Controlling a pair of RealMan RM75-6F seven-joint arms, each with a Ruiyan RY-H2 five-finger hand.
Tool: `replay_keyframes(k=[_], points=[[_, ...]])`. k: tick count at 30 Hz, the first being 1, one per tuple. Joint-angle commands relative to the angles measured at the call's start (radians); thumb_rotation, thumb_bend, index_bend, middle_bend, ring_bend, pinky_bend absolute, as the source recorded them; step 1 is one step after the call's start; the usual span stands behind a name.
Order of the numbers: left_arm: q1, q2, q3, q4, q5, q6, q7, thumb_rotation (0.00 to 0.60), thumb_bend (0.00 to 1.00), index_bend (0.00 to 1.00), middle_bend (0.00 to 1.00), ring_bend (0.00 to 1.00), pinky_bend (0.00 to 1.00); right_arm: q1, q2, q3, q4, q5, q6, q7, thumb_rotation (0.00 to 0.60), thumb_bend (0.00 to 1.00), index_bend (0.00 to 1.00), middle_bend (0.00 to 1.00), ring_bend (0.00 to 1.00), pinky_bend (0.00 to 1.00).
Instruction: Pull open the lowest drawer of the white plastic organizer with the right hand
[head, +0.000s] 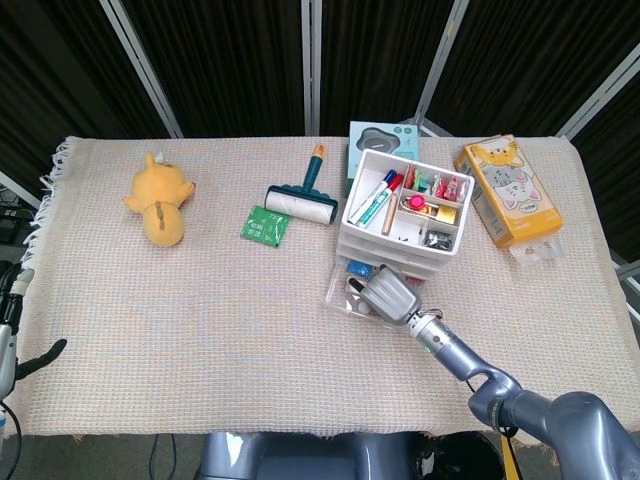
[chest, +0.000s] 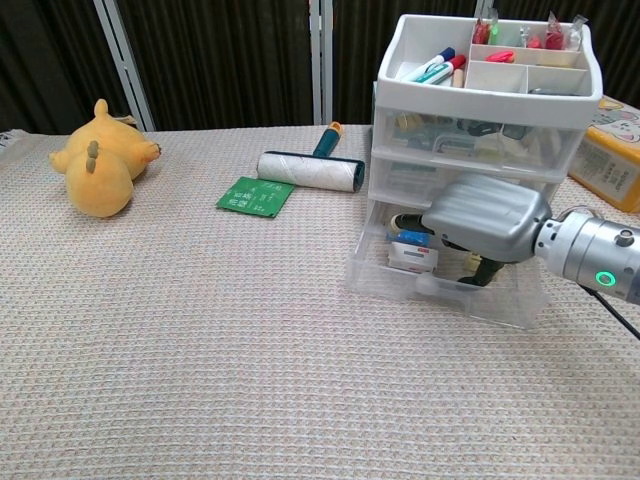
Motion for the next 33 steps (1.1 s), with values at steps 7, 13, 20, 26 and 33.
replay_keyframes(k=[7, 13, 20, 26, 33], points=[[0.0, 0.002, 0.001, -0.003, 0.0, 0.0, -0.002, 0.6, 0.07, 0.0, 0.0, 0.0, 0.0, 0.004, -0.007, 0.003, 0.011, 0.005, -0.025, -0.021, 0.6, 0.0, 0.26, 0.97, 0.93, 0.67], [0.003, 0.003, 0.002, -0.004, 0.004, 0.004, -0.005, 0.6, 0.07, 0.0, 0.0, 0.0, 0.0, 0.006, -0.026, 0.0, 0.037, 0.002, -0.036, -0.019, 0.6, 0.0, 0.26, 0.97, 0.93, 0.67], [0.002, 0.005, 0.002, -0.003, 0.006, 0.003, -0.009, 0.6, 0.07, 0.0, 0.0, 0.0, 0.0, 0.005, -0.047, 0.001, 0.067, -0.005, -0.025, -0.006, 0.6, 0.0, 0.18, 0.97, 0.93, 0.67], [0.002, 0.01, 0.009, -0.007, 0.013, -0.001, -0.018, 0.6, 0.07, 0.0, 0.0, 0.0, 0.0, 0.002, -0.057, 0.0, 0.084, -0.008, -0.022, -0.009, 0.6, 0.0, 0.22, 0.97, 0.93, 0.67], [0.002, 0.011, 0.011, -0.009, 0.015, -0.001, -0.016, 0.6, 0.07, 0.0, 0.0, 0.0, 0.0, 0.0, -0.066, -0.002, 0.099, -0.013, -0.012, 0.0, 0.6, 0.0, 0.27, 0.97, 0.93, 0.67]])
